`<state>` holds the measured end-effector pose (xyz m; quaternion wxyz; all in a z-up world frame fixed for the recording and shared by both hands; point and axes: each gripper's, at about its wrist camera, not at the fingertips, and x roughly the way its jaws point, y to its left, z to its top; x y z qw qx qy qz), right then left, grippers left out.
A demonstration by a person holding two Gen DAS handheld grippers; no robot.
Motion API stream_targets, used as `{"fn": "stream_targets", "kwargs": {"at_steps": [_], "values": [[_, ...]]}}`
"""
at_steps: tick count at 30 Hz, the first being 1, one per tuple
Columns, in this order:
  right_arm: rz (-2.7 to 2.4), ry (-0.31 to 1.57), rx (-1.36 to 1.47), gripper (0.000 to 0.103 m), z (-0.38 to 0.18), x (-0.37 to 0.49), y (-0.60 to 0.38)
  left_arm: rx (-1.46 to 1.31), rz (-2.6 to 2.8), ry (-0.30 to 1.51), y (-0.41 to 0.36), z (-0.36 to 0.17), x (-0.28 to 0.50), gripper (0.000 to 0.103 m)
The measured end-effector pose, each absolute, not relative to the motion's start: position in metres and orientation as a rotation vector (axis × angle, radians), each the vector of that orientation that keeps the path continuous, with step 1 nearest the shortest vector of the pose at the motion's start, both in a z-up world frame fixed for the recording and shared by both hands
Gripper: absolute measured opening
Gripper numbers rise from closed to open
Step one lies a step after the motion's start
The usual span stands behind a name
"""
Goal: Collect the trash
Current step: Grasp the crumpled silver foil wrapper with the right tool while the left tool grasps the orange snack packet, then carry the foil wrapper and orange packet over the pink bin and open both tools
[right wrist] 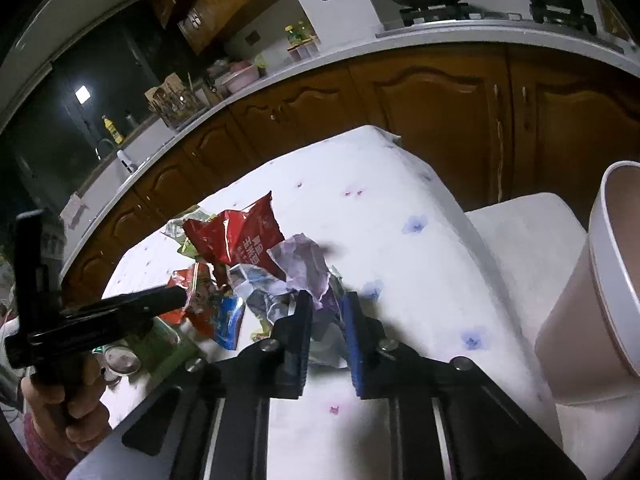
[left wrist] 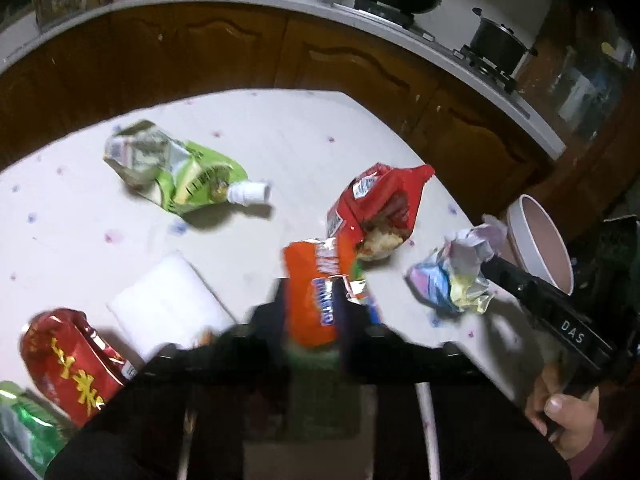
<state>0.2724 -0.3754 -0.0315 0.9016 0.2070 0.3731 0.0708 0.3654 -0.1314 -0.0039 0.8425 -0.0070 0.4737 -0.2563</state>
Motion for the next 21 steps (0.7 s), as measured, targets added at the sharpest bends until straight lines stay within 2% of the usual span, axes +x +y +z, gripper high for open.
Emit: {"fn": "stream_targets", "kwargs": {"at_steps": [2, 5, 21], "values": [[0.145, 0.764, 0.432, 0.009, -0.030, 0.269, -0.378, -0.021, -0.560, 0.991, -0.132, -0.004, 0.362, 0.005], [0.138, 0.750, 0.438, 0.008, -0.028, 0.263, -0.381, -0.016, -0.575, 0.955, -0.132, 0.002, 0.354, 0.001], [0.150, 0.687, 0.475, 0.007, -0.008, 0.226, -0.384, -0.119, -0.598, 0.788, -0.114, 0.044, 0.294, 0.000]]}}
